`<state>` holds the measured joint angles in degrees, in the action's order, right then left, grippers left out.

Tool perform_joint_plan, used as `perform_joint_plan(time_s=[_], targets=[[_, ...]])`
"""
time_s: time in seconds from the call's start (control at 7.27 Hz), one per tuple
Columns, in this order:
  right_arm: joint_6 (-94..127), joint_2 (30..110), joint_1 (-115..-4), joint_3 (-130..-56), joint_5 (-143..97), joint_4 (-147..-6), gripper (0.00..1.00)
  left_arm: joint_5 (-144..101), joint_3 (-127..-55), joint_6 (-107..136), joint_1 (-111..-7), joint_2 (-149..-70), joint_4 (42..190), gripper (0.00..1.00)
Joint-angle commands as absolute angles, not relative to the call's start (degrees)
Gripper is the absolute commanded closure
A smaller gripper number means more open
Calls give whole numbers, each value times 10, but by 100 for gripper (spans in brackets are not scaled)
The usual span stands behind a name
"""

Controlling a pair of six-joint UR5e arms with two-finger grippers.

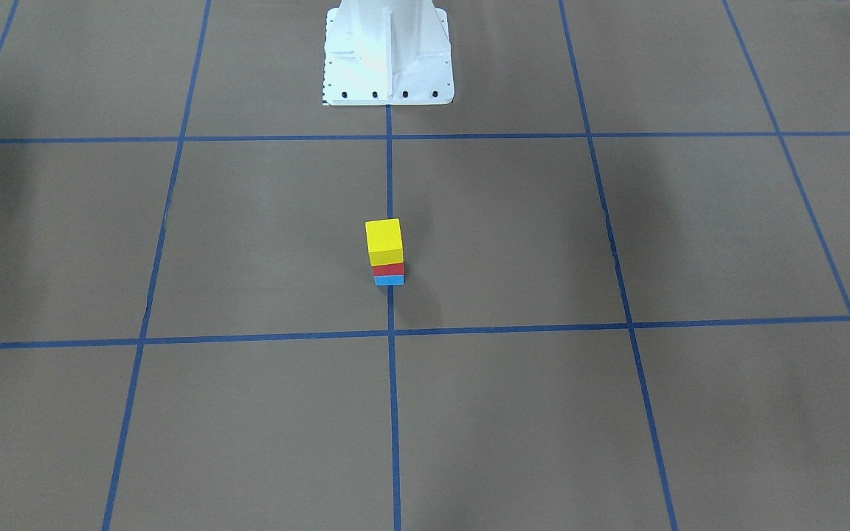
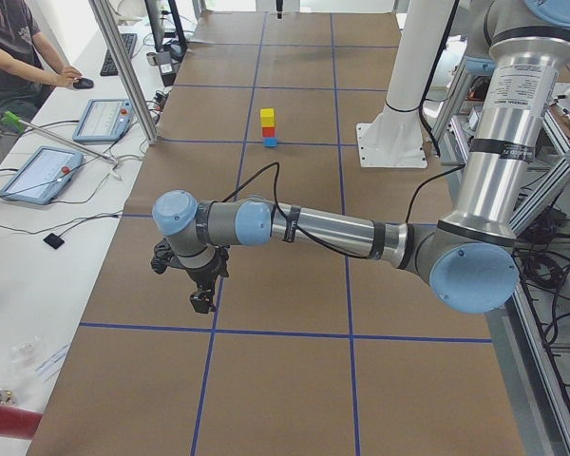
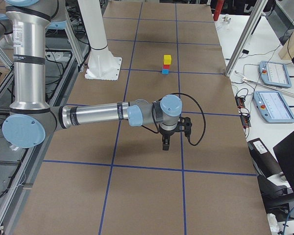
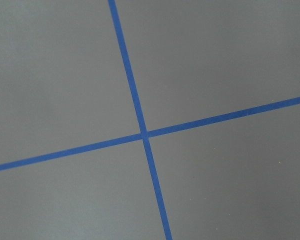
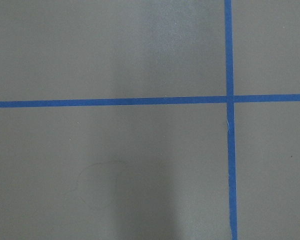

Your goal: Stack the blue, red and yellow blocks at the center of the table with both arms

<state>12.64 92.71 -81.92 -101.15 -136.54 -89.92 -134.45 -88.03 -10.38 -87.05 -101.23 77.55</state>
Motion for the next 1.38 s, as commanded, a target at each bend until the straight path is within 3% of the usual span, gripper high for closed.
perform_joint_plan(time_s=[0.0,0.55,1.24], targets=[[125,925,-812,-1015,-1357,-918,0,-1356,-882,-93,-873,-1008,777,0],[114,916,-802,-1015,-1325,-944,0,-1355,-900,-99,-873,-991,784,0],[57,915,-827,-1017,-1324,-942,0,-1356,-874,-92,-874,-978,823,0]])
